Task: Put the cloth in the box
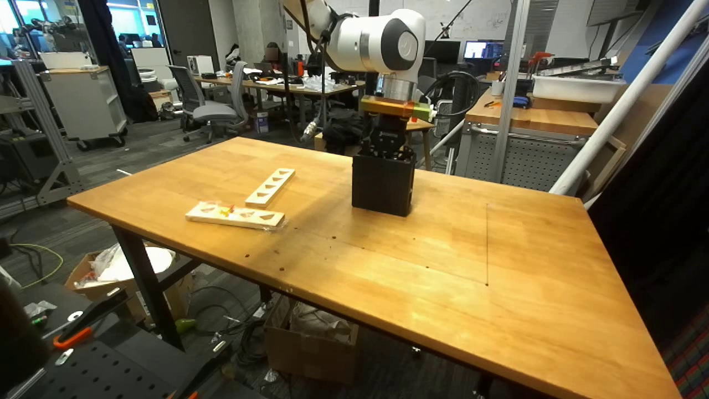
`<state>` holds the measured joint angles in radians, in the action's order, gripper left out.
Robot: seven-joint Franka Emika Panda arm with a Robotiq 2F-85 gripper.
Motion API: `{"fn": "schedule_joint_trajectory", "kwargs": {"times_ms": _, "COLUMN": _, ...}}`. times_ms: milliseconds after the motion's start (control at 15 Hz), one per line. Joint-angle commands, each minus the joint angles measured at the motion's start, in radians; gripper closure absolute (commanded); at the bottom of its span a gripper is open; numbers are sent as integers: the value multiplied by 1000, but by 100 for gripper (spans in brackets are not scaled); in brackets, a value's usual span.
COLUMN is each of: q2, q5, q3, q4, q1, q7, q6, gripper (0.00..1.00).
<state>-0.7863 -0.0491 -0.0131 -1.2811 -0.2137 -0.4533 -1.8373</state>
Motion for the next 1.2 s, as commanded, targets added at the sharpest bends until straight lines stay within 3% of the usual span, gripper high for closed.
{"fn": "schedule_joint_trajectory", "kwargs": {"times_ms": 0, "q2": -10, "q5": 17, "q3": 15, "q4": 4, "q1": -16, "q7": -27, "q6": -12, "gripper": 98}}
{"fn": "schedule_joint_trajectory", "kwargs": {"times_ms": 467, "q2": 49, "q5": -5, "q3": 2, "q4": -50, "q1": -17, "q7": -34, "q6": -33, "gripper": 98}}
{"fn": "schedule_joint_trajectory", "kwargs": {"times_ms": 1133, "q2": 266, "q5": -19, "q3": -33, "q4": -244, "q1": -41, "q7": -19, "q6": -191, "gripper": 98}}
